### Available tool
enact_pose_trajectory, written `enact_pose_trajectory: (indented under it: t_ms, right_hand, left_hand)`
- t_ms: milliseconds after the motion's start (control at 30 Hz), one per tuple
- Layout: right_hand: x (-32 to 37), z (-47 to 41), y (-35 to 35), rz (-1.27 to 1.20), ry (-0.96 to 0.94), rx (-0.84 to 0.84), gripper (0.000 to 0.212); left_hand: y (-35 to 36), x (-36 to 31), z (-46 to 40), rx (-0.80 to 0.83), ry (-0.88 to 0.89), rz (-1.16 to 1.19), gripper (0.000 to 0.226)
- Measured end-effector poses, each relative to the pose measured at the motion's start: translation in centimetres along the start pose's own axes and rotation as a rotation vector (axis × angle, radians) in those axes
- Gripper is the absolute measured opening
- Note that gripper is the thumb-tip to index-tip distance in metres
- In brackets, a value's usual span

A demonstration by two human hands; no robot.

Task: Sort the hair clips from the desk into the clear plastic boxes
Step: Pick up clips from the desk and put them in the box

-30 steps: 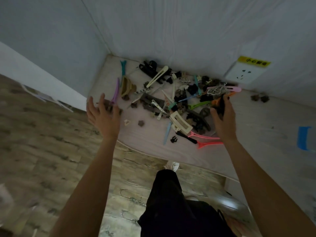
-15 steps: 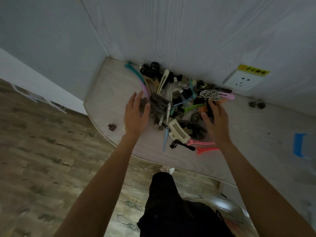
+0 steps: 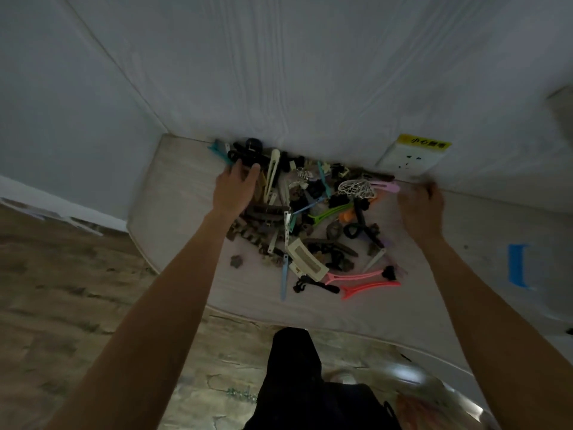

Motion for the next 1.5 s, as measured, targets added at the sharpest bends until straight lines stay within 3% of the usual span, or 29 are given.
enact_pose_trajectory:
  t_ms: [100, 267, 333, 433, 567, 700, 867, 967, 1067, 1167, 1300, 1500]
  right_hand:
    - [2.6, 1.0, 2.3, -0.062, -0.087, 0.116, 0.042]
    - [3.4, 3.2, 4.7, -0.122, -0.056, 0.254, 0.057]
    - [3.9, 3.9, 3.8, -0.081, -0.107, 0.218, 0.057]
    - [7.4, 5.5, 2.0, 0.087, -0.364, 0.093, 0.036]
    - [12.6, 6.6, 4.8, 0.357, -0.641, 0.133, 0.028]
    - [13.8, 5.5, 8.4, 0.478, -0.605, 0.285, 0.023]
    - [14.0, 5.5, 8.7, 0.458, -0.56, 0.247, 0.023]
    - [18.0, 7.5, 10.1, 0.454, -0.76, 0.255, 0.037]
    - [21.3, 9.5, 14.5, 0.608, -0.912, 0.415, 0.053]
    - [21.0, 8.5, 16.3, 0.695, -0.803, 0.5, 0.059]
    - [19.6, 7.1, 13.8, 0.582, -0.731, 0.409, 0.056]
    - [18.2, 6.0, 10.2, 0.022, -0.488, 0.367, 0.048]
  left_hand:
    - [1.3, -0.3, 1.0, 0.028, 0.025, -0.029, 0.075]
    - [1.2, -1.0, 2.4, 0.02, 0.058, -0.149, 0.059]
    - [-0.4, -0.9, 3.0, -0.071, 0.032, -0.234, 0.05]
    - [-3.4, -0.6, 3.2, -0.183, 0.129, -0.351, 0.039]
    - [-3.6, -1.6, 1.8, -0.057, 0.416, -0.548, 0.044]
    - [-2.1, -2.1, 0.2, 0.074, 0.428, -0.701, 0.049]
    - [-2.4, -2.1, -0.3, 0.026, 0.417, -0.673, 0.039]
    - [-2.4, -1.7, 0.7, 0.002, 0.44, -0.581, 0.039]
    - [-3.9, -2.4, 2.0, -0.152, 0.493, -0.42, 0.045]
    - [-4.6, -4.8, 1.5, -0.184, 0.533, -0.352, 0.052]
    - [-3.5, -6.4, -0.7, -0.117, 0.481, -0.445, 0.053]
    - [-4.3, -6.7, 0.0, -0.216, 0.507, -0.555, 0.041]
Point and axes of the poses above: each hand's wrist, its own z-axis away from the middle knuckle, its own y-axis out of the palm, x = y × z, the point moved 9 cm from there along -z, towards the middle knuckle, and after that the axes turned 14 degrees about x, right-handed, at the moved point
